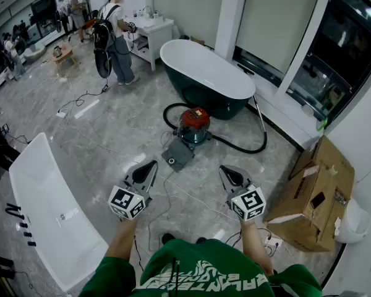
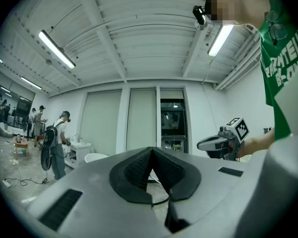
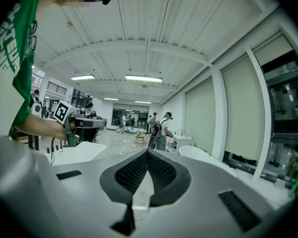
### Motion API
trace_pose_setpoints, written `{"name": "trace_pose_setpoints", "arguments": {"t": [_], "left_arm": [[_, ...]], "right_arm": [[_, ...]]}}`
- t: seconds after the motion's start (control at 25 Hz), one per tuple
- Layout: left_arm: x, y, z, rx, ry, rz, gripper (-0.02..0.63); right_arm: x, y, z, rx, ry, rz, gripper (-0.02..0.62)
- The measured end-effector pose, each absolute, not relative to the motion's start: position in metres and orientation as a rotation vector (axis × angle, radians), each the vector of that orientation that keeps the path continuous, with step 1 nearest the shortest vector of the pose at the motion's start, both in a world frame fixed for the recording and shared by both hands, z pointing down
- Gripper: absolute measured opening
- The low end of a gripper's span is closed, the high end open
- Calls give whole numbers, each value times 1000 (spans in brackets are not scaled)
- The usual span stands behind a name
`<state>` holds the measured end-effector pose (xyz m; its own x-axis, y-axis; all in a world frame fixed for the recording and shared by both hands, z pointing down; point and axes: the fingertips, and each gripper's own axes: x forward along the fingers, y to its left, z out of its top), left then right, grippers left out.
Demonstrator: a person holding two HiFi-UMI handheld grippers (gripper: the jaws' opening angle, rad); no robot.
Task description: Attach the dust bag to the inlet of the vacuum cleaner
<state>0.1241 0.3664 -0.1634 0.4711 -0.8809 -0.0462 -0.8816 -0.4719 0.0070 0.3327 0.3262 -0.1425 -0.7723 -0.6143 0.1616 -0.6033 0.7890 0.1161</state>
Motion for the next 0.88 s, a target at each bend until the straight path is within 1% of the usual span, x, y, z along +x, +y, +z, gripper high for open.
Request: {"name": "trace_pose_setpoints", "arguments": {"t": [0.36,0.88], "left_arm": [[126,372,-156,-2708,1602,75,3],[65,376,-125,-2775,1587,90,3]], "right_arm": [[334,329,-140,991,-2767,-62,8],[276,338,-125,1074,-2779,-16,8]]}}
